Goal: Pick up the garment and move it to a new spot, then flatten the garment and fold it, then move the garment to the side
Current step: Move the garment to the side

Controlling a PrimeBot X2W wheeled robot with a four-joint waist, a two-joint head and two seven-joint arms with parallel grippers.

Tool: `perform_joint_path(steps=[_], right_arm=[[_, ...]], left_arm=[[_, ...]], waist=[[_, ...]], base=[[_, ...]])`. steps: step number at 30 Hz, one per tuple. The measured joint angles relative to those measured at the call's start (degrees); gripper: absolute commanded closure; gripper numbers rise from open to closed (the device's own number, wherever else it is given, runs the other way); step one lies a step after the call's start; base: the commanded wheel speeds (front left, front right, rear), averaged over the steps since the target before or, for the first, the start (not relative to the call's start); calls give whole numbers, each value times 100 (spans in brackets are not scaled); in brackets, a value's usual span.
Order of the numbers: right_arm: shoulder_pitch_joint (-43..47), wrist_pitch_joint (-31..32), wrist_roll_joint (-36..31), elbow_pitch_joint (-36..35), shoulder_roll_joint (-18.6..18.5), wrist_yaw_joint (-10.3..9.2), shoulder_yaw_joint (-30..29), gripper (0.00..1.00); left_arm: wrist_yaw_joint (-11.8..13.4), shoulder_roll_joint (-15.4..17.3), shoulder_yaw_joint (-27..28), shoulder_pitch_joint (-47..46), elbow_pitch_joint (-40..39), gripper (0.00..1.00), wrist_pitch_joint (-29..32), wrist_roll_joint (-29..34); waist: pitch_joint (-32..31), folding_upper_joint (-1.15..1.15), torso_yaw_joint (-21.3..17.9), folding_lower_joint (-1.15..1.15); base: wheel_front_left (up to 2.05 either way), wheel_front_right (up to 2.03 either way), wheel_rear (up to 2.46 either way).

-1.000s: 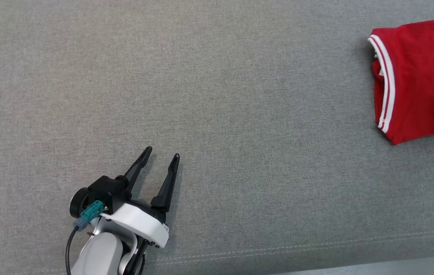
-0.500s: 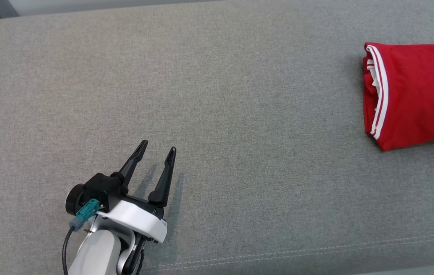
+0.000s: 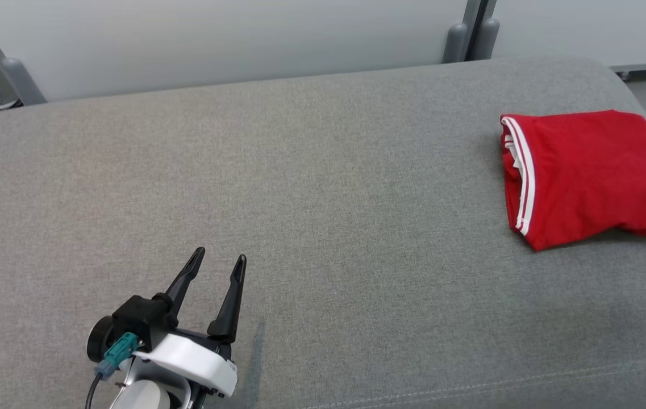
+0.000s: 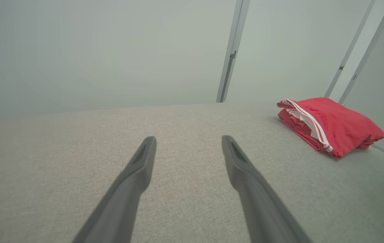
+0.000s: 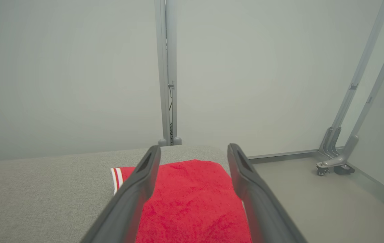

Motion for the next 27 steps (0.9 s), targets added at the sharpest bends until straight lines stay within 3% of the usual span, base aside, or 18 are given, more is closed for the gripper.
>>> perform_joint_path(steps=[6,17,27], right_arm=[[990,0,-244,-683,497,-1,-421,0],[2229,0,-636,-1771,1139,-1,-579,0],[2750,0,-944,-2252,1501,-1,-586,0]], left_arm=[[0,-23,159,297,-5,0,0,113],[33,-110,734,698,-152,0,0,538],[311,-149,1190,880,-263,0,0,868]], waist=[[-415,0,-2,0],[-725,0,264,0],[-843,0,624,0]], base=[[0,0,0],[0,0,0],[0,0,0]])
